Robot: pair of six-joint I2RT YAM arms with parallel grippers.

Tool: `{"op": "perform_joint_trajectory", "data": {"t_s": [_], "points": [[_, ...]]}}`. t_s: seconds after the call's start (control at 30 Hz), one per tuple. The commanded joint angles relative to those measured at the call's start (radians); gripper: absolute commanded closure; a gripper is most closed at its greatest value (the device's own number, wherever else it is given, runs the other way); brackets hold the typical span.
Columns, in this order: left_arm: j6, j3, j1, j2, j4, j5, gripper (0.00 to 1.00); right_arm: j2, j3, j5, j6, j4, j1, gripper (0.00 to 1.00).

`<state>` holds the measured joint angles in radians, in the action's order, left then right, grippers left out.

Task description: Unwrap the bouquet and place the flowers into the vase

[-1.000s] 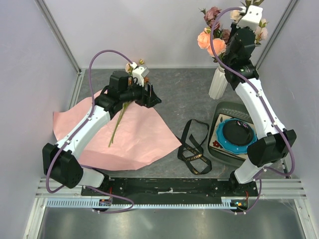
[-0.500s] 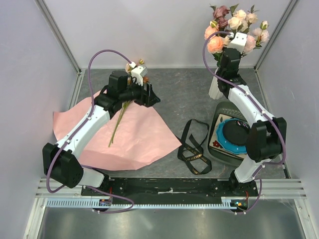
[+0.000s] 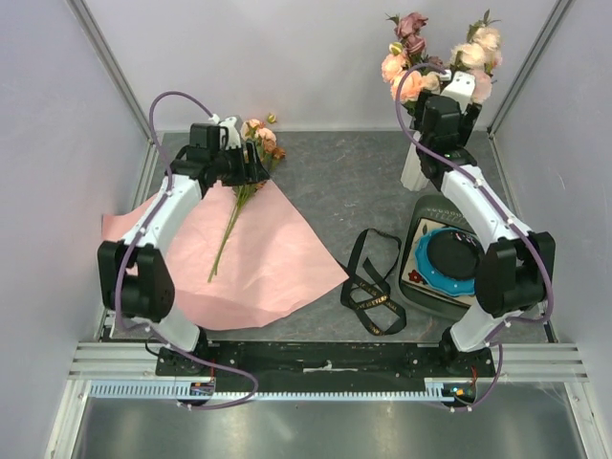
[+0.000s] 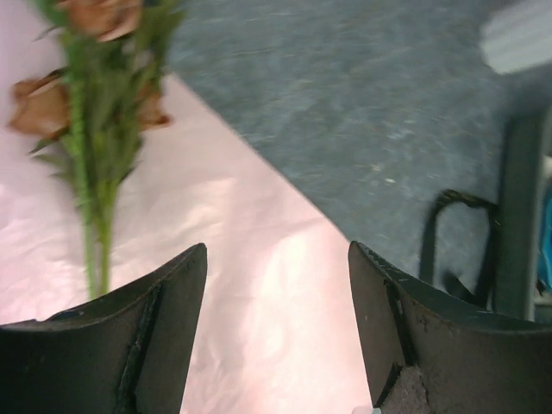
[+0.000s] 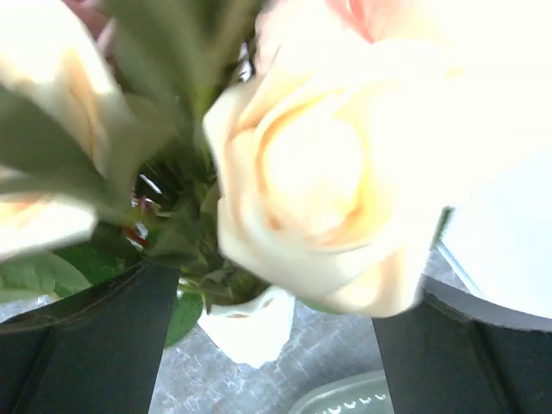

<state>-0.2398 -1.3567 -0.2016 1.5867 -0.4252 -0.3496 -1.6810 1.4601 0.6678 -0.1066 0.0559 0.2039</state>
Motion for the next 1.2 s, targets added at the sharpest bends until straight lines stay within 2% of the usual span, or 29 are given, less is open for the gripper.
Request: {"op": "perform_joint_trajectory", "data": {"t_s": [0.0, 0.03, 0.17, 0.37, 0.47, 0.7, 0.8, 1.07, 1.17], "points": [[-0.053, -0.102, 0.085, 0.117, -0.135, 0.096, 0.28, 0.144, 0.026, -0.005, -0.099, -0.155, -0.004, 0.05], [-0.049, -0.114, 0.106, 0.139, -0.151, 0.110, 0.28, 0.161, 0.020, -0.005, -0.111, -0.169, -0.001, 0.02], [-0.038, -0.154, 0.137, 0.231, -0.188, 0.142, 0.33, 0.253, -0.047, -0.059, -0.171, -0.232, -0.001, 0.02], [0.000, -0.194, 0.139, 0.346, -0.222, 0.218, 0.50, 0.374, -0.133, -0.160, -0.182, -0.260, 0.032, 0.02], [0.008, -0.197, 0.139, 0.380, -0.224, 0.224, 0.58, 0.406, -0.153, -0.183, -0.171, -0.266, 0.094, 0.02], [0.020, -0.209, 0.139, 0.432, -0.238, 0.253, 0.68, 0.434, -0.198, -0.201, -0.139, -0.257, 0.279, 0.02], [0.022, -0.209, 0.139, 0.435, -0.238, 0.261, 0.71, 0.432, -0.213, -0.232, -0.153, -0.255, 0.316, 0.03], [0.028, -0.220, 0.137, 0.470, -0.242, 0.290, 0.72, 0.406, -0.215, -0.250, -0.166, -0.258, 0.400, 0.04], [0.031, -0.229, 0.137, 0.490, -0.253, 0.290, 0.80, 0.385, -0.207, -0.246, -0.166, -0.258, 0.431, 0.04]]}}
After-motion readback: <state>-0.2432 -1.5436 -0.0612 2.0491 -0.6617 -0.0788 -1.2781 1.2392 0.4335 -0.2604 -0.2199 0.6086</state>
